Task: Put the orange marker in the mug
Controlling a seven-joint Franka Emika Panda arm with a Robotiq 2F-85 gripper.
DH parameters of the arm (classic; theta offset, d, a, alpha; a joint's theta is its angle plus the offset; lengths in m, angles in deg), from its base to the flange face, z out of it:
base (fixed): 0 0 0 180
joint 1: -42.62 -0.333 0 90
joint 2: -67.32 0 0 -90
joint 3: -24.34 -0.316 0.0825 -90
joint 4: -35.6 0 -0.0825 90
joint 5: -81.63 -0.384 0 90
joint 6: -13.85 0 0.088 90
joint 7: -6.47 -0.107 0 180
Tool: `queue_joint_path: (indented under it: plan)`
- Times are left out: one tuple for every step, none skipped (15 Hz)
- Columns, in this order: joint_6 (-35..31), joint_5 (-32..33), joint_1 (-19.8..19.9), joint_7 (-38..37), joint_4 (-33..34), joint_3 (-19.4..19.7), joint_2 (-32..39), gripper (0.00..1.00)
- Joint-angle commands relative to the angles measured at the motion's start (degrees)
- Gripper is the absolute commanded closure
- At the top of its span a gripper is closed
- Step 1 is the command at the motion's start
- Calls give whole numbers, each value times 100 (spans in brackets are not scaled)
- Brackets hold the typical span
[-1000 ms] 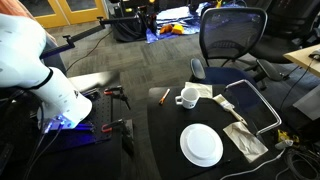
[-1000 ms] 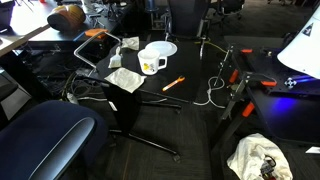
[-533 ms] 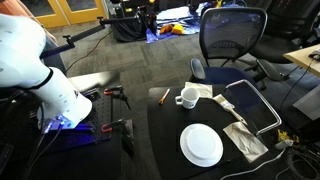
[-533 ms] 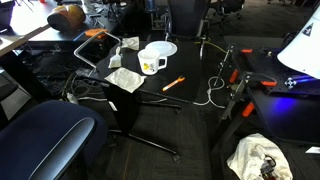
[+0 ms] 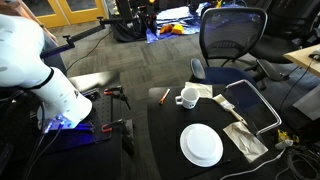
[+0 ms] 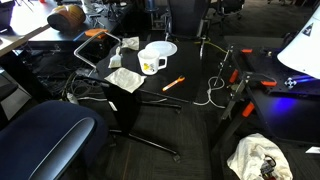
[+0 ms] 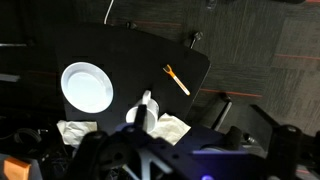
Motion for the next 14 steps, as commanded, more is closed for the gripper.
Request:
queue_joint_path:
  plan:
    - [-920, 135, -194, 697, -526, 316, 262, 0]
    - [-1171, 216, -190, 880, -651, 366, 372, 0]
    - [-1395, 307, -174, 1061, -759, 418, 502, 0]
    - [-1575, 414, -135, 1252, -582, 461, 877, 0]
    - [-1812, 501, -144, 1411, -666, 512, 1030, 0]
    - [-2006, 570, -156, 1533, -672, 543, 1221, 0]
    - [-2183, 601, -183, 1677, -672, 590, 1420, 0]
    - [-2336, 594, -212, 1777, -672, 618, 1645, 0]
    - [-2406, 531, -246, 1874, -670, 654, 1835, 0]
    - [-2410, 515, -208, 1821, -668, 642, 2006, 0]
    - [-2286, 533, -154, 1716, -669, 619, 2120, 0]
    - [-2207, 513, -194, 1708, -665, 604, 1843, 0]
    - [-2209, 509, -189, 1711, -662, 607, 1998, 0]
    - [-2210, 506, -187, 1713, -652, 605, 2101, 0]
